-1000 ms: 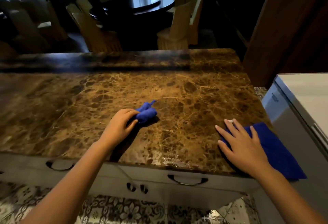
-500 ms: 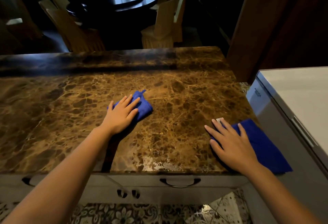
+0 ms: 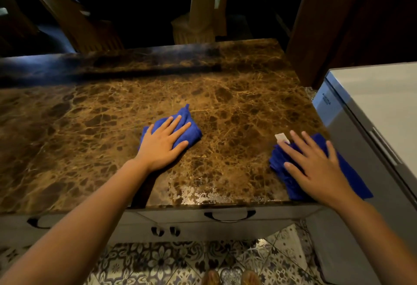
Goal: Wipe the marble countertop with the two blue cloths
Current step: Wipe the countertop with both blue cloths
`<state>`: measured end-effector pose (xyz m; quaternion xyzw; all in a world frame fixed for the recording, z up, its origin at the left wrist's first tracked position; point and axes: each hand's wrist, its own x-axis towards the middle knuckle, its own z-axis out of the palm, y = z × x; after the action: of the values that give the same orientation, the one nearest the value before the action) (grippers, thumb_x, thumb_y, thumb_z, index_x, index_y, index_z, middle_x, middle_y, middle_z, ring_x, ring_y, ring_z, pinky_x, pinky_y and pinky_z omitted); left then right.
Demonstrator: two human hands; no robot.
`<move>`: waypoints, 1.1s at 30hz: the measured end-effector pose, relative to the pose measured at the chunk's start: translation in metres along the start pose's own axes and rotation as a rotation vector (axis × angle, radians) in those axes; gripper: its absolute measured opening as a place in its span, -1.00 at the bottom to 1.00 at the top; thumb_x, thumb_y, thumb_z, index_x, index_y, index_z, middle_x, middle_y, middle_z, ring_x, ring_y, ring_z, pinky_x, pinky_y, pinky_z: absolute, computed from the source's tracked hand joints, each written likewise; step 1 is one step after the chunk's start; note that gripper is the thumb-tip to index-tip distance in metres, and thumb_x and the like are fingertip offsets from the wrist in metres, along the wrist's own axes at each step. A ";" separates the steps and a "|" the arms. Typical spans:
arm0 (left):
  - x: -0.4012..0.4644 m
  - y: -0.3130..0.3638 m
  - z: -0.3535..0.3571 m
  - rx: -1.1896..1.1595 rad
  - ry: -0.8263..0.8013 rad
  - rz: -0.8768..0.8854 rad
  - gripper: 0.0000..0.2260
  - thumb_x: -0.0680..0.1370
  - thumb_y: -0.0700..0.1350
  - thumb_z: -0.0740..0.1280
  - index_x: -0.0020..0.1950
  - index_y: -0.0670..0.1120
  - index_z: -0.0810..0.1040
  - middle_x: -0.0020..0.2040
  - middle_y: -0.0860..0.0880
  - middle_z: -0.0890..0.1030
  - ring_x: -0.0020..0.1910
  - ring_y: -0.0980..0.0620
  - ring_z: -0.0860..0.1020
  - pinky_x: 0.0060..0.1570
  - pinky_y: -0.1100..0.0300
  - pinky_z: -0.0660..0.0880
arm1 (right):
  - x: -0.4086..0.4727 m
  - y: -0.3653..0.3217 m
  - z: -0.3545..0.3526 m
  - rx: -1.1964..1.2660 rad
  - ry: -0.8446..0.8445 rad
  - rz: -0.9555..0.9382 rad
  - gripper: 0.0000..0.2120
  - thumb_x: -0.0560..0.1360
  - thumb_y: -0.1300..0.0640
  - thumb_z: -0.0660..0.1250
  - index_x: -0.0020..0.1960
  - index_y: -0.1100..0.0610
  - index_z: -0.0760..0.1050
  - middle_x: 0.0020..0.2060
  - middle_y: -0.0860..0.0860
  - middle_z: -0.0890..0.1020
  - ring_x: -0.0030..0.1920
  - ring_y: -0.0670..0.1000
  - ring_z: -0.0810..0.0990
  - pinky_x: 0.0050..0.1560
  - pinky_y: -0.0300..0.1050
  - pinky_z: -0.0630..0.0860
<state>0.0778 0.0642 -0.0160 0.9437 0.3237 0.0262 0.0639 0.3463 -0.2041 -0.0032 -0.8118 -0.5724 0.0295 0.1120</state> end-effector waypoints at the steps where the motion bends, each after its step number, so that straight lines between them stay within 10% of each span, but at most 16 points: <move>1: -0.008 0.008 0.001 0.000 0.000 0.039 -0.43 0.44 0.38 -0.23 0.42 0.25 -0.06 0.50 0.10 0.00 0.47 0.09 -0.05 0.36 -0.21 0.07 | -0.002 0.003 0.004 -0.044 -0.035 -0.002 -0.45 0.45 -0.33 -0.27 0.41 -0.22 -0.02 0.47 -0.09 0.08 0.47 -0.02 -0.06 0.38 0.27 -0.13; 15: -0.086 0.073 0.008 -0.016 -0.053 0.322 -0.52 0.57 0.18 -0.10 0.47 0.09 0.07 0.51 0.06 0.08 0.49 0.03 0.01 0.38 -0.14 0.17 | 0.001 0.006 0.012 -0.076 -0.032 0.002 -0.41 0.43 -0.25 -0.21 0.42 -0.18 0.13 0.47 -0.05 0.17 0.47 0.00 0.00 0.39 0.24 -0.07; 33: -0.153 0.068 0.035 -0.008 0.256 0.560 -0.59 0.54 0.08 0.23 0.34 -0.03 0.37 0.35 -0.03 0.40 0.37 0.05 0.34 0.21 0.05 0.42 | -0.001 0.004 0.009 -0.031 -0.029 -0.004 -0.40 0.42 -0.24 -0.20 0.42 -0.14 0.15 0.47 -0.03 0.18 0.47 0.00 0.01 0.40 0.23 -0.09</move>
<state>0.0014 -0.0872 -0.0423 0.9849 0.0561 0.1628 0.0168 0.3481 -0.2049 -0.0128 -0.8117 -0.5761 0.0321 0.0914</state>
